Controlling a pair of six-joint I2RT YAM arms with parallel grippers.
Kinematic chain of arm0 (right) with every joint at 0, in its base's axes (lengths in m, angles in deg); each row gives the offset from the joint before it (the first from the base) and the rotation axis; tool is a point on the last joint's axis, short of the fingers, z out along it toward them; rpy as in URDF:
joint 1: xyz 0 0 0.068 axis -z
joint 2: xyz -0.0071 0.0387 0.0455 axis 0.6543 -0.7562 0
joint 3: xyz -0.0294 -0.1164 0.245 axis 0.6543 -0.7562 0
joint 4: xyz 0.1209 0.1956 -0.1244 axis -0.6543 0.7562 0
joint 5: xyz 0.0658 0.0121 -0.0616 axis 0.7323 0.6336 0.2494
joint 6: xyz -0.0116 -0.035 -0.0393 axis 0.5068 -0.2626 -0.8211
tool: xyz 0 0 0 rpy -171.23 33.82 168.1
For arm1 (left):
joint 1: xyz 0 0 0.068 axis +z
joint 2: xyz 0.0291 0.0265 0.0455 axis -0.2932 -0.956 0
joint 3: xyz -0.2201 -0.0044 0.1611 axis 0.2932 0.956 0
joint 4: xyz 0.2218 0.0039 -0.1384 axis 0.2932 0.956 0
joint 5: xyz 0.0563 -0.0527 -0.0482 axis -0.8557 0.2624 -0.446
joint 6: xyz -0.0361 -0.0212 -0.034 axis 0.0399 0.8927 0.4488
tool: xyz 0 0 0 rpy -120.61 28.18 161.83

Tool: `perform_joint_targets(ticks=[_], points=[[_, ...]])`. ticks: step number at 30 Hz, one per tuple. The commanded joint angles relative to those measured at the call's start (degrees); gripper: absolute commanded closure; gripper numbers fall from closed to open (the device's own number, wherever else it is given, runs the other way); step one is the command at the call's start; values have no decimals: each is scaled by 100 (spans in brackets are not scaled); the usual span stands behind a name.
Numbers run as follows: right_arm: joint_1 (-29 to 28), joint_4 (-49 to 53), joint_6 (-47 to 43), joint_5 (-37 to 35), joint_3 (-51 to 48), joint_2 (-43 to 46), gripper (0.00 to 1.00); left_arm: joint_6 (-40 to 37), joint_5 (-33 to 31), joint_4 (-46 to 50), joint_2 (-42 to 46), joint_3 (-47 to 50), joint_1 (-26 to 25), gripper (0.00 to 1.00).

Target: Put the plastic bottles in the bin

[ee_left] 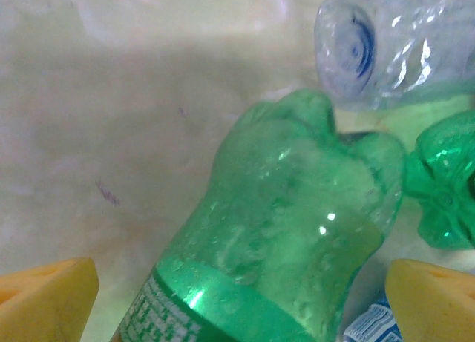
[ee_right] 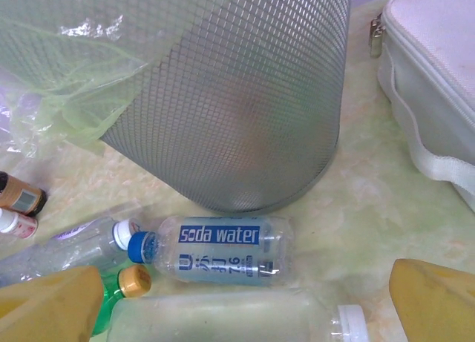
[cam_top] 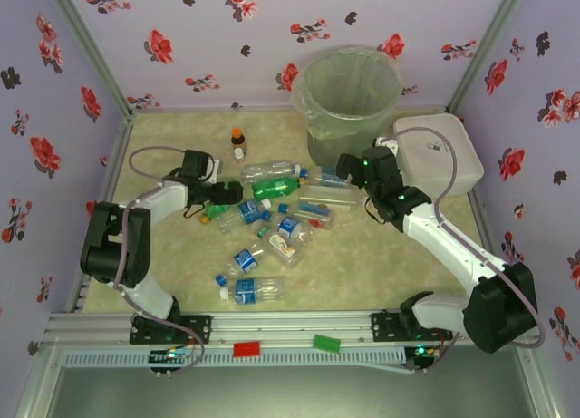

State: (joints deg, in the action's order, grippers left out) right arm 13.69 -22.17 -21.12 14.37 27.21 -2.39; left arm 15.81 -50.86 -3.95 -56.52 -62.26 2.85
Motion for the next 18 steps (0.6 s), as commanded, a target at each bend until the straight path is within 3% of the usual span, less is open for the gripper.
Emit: perform_joint_targets(ticks=[1, 6, 13, 18], points=[[-42, -105, -141, -353, 20, 59, 0, 236, -48, -32, 227, 229, -54, 0], [-42, -145, -102, -286, -27, 24, 0, 312, -300, 104, 102, 150, -47, 0], [-40, -119, -126, -405, -103, 97, 0, 322, -670, 323, -177, -134, -48, 16], [-33, -101, -149, -451, -121, 115, 0, 329, -903, 406, -375, -303, -45, 21]])
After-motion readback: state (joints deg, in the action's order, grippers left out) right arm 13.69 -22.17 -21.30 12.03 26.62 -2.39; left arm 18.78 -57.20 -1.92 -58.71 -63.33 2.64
